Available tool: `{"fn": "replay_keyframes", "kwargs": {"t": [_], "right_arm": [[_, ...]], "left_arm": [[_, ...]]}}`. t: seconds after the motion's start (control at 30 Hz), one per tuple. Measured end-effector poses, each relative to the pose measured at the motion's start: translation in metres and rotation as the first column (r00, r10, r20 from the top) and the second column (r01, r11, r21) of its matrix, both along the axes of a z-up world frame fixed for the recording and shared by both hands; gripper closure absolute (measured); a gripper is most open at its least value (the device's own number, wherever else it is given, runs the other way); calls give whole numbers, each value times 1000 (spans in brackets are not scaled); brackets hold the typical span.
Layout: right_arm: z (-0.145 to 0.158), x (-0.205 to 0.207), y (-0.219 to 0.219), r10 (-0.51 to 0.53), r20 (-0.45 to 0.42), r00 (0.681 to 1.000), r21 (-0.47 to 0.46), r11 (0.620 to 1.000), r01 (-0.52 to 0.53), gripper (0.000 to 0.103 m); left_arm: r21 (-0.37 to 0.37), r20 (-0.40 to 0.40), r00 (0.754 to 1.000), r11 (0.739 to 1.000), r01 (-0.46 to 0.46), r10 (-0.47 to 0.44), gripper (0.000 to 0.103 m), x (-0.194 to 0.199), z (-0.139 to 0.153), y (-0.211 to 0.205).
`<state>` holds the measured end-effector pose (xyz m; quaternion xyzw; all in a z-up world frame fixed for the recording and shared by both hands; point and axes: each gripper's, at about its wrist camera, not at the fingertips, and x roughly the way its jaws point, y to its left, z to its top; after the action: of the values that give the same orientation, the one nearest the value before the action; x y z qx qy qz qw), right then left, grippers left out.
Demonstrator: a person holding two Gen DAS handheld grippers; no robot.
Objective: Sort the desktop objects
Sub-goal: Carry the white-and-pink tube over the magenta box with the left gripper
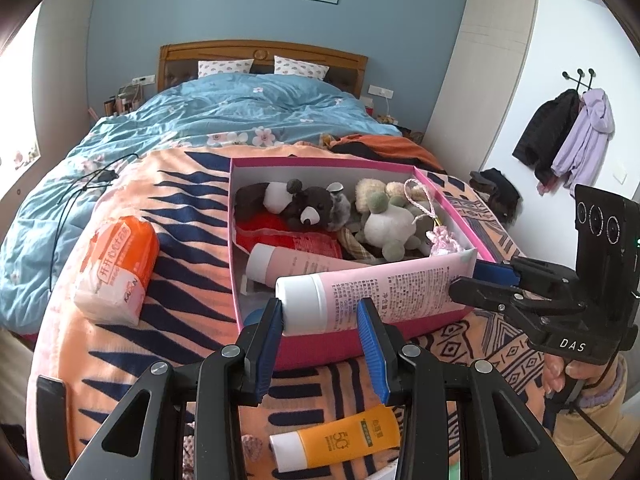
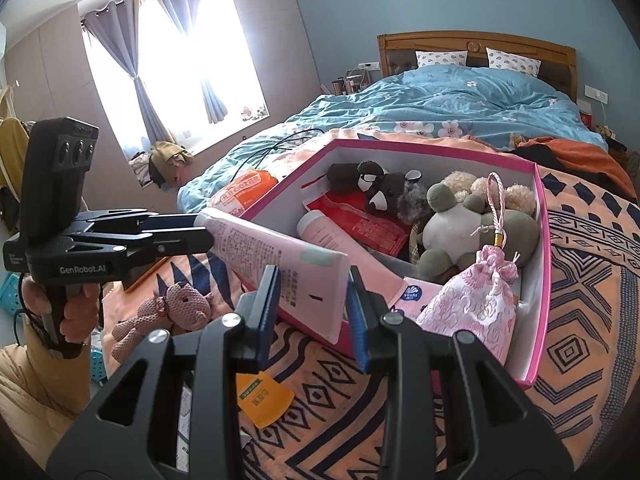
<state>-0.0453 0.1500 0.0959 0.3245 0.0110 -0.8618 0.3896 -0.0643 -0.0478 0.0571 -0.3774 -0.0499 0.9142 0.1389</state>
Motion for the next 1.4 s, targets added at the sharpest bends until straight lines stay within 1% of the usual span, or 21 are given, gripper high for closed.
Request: {"fn": "replay_keyframes", "kwargs": {"t": [0.77,1.4], "right_arm": [[-7,-14,-1,-14,25,1000,-1,1000,15,68],[-10,-18,-1,-19,37,999,1,1000,19,68]], "left_arm": [[-5,16,1000,1000,-13,13,65,-14,-7,0],[5,50,998,1000,-29,29,64,-25,-17,-2]]}}
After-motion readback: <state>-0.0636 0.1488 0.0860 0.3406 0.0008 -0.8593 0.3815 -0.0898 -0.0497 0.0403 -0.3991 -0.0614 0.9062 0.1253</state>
